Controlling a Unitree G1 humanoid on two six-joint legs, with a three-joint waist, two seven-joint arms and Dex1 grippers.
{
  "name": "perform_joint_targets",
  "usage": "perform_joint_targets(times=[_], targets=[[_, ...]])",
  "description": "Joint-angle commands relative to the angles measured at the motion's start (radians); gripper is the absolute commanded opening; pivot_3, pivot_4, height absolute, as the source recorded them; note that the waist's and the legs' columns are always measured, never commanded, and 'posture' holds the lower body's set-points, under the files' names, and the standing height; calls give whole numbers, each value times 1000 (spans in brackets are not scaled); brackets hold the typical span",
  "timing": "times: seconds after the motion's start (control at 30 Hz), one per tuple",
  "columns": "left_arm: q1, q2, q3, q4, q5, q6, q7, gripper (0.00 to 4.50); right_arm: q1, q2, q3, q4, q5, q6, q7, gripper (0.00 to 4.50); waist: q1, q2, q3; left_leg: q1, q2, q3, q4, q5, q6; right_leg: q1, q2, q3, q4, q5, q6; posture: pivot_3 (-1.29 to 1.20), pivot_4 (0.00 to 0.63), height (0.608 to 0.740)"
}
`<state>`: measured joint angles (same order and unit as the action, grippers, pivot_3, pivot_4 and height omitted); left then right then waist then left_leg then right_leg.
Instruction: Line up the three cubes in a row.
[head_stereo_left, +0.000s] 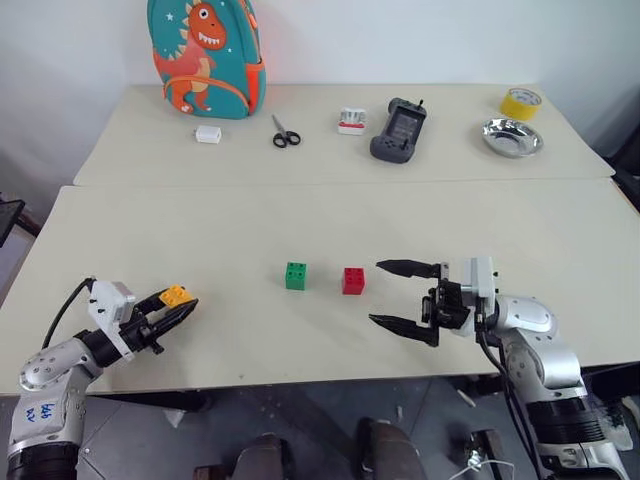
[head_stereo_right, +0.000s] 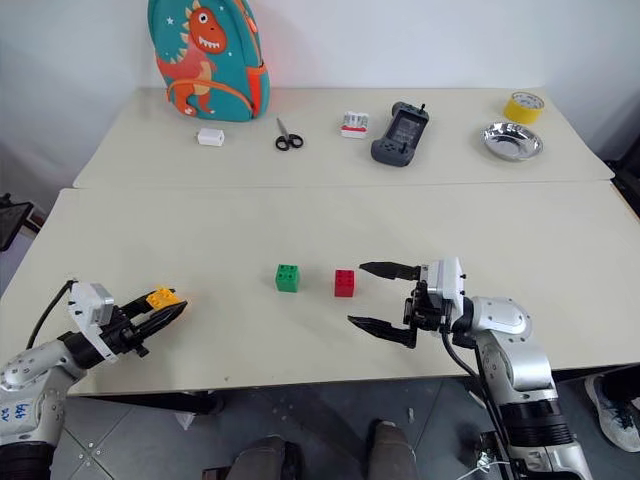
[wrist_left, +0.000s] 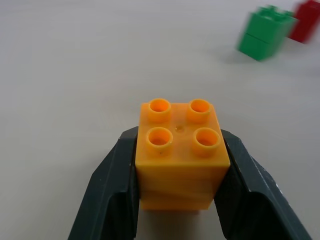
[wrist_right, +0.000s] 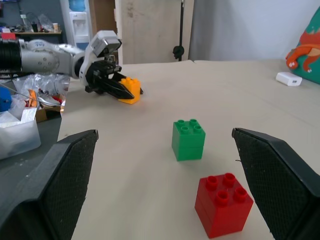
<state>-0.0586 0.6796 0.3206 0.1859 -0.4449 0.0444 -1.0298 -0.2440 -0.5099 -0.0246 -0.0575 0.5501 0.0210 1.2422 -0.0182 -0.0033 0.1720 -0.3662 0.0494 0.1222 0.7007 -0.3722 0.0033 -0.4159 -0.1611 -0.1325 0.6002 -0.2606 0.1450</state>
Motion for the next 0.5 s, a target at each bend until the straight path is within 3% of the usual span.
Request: perform_joint_targets(times=[0.03,0.3,0.5], targets=[[-173,31,-123,53,40,-53,-160,1523,17,-48,-61,-38,21,-4,4,4500,16,0,0,0,0,0,0,0,0,0,0,0,0,0,0,0,150,740],[-590,-21,-312,561,203,-324,-402,1523,62,-93,-114,-81,27,4,-24,4500,7,0,0,0,-1,2,-2,1,1,1,1,-2,-4,0,0,0,150,740],[-738,-61,-331,826,260,-445,-437,1523,147,-98,-144,-165,35,23,-70,4500,-5,0,0,-2,-1,1,-2,1,1,1,1,-3,-6,1,1,0,150,740]])
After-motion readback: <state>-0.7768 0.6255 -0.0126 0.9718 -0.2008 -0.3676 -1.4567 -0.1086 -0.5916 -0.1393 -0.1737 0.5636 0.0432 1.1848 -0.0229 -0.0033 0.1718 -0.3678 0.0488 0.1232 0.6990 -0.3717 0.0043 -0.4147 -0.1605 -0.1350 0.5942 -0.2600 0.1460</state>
